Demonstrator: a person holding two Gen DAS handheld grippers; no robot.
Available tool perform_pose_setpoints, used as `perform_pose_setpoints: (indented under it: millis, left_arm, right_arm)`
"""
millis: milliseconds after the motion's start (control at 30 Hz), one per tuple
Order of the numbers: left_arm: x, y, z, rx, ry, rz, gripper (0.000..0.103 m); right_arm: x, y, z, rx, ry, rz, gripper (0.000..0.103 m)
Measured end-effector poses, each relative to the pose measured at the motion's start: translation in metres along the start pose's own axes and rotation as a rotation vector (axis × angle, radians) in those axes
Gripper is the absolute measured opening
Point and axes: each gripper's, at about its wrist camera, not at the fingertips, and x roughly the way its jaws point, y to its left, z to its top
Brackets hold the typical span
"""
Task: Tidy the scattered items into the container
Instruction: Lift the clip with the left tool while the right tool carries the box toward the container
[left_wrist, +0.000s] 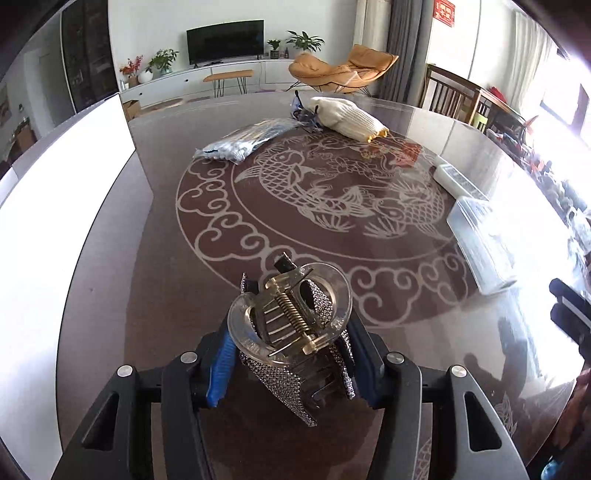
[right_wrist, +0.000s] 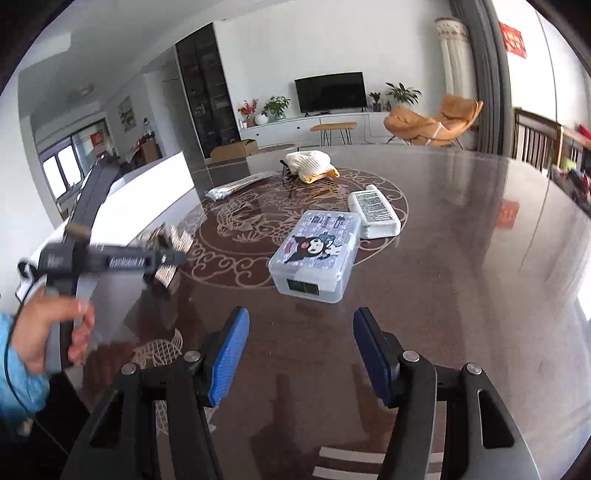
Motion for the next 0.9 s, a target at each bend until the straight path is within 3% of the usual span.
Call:
perform_pose_setpoints:
  millis: [200, 333, 400, 500, 600, 733, 833, 900]
  left_arm:
    - [0.0, 0.0, -0.003, -0.009, -0.021, 0.017, 0.054]
    - [0.003, 0.0, -0.001, -0.02, -0.023, 0.008, 0.056]
    - [0.003, -0.002, -0.001, -0.015, -0.019, 0.018, 0.059]
    - [0.008, 0.0, 0.0, -0.036, 0.003, 0.062, 0.081]
    - [0.01, 0.01, 0.001, -0.086, 0.006, 0.064, 0.087]
    - [0.015, 0.005, 0.002, -0.07, 0.026, 0.089, 0.099]
    - [0.016, 0.008, 0.001, -0.087, 0.036, 0.087, 0.103]
    - [0.016, 0.008, 0.001, -0.087, 0.037, 0.09, 0.103]
  right_arm:
    - [0.038, 0.013, 0.048, -0.005, 0.049, -0.062, 0.06]
    - [0.072, 0.025, 0.059, -0.061, 0.126, -0.215, 0.061]
    - [0.078, 0.027, 0.06, -0.081, 0.119, -0.255, 0.062]
    - [0.081, 0.029, 0.061, -0.095, 0.121, -0.289, 0.062]
    - [0.079, 0.024, 0.059, -0.072, 0.118, -0.288, 0.062]
    - [0.09, 0.019, 0.06, -0.089, 0.155, -0.273, 0.067]
    - [0.109, 0.007, 0.058, -0.05, 0.234, -0.25, 0.068]
    - [0.113, 0.004, 0.056, -0.056, 0.215, -0.253, 0.068]
